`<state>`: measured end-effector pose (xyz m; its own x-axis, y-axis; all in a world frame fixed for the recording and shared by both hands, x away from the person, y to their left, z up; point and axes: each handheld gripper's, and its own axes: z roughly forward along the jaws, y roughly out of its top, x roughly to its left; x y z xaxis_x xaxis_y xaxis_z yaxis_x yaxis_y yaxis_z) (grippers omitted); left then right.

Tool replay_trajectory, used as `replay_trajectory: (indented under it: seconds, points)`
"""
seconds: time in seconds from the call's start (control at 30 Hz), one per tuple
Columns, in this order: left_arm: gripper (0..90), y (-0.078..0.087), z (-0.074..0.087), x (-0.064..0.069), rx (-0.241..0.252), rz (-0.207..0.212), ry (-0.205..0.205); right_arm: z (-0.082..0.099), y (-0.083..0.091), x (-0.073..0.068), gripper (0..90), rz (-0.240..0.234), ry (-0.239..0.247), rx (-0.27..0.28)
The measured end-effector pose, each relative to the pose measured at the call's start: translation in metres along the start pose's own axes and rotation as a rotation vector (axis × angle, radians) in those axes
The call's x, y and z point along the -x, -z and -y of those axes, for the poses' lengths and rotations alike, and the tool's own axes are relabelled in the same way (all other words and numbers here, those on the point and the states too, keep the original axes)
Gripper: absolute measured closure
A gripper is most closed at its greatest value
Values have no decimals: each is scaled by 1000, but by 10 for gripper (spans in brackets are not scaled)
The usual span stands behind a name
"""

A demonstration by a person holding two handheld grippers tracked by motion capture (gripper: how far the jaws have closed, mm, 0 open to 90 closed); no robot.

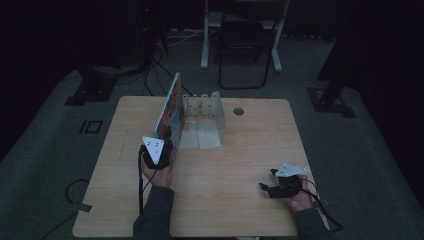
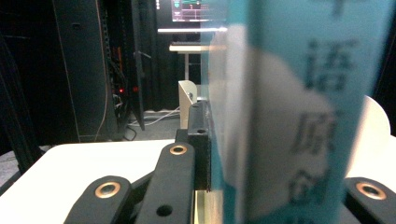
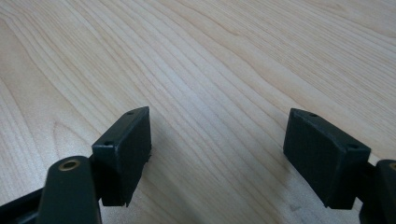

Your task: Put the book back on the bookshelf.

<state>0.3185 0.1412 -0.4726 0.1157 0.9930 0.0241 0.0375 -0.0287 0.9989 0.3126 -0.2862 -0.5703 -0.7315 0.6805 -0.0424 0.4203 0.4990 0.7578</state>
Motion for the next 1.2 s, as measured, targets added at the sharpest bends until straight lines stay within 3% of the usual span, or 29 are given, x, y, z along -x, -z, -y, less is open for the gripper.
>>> replay_trajectory:
  seconds: [0.5,0.7,0.93,1.2]
  points:
    - [793,5,10,-9,13,-4,5,0,0,0,230,-1,3,-1]
    - [777,6,9,-10,35,-2,-18,0,0,0,230,-1,2,0]
    - [675,11,5,-17,60,5,-37,0,0,-1,229,-2,2,0]
    - [550,20,1,-23,68,64,-32,0,0,0,229,-3,-1,-1]
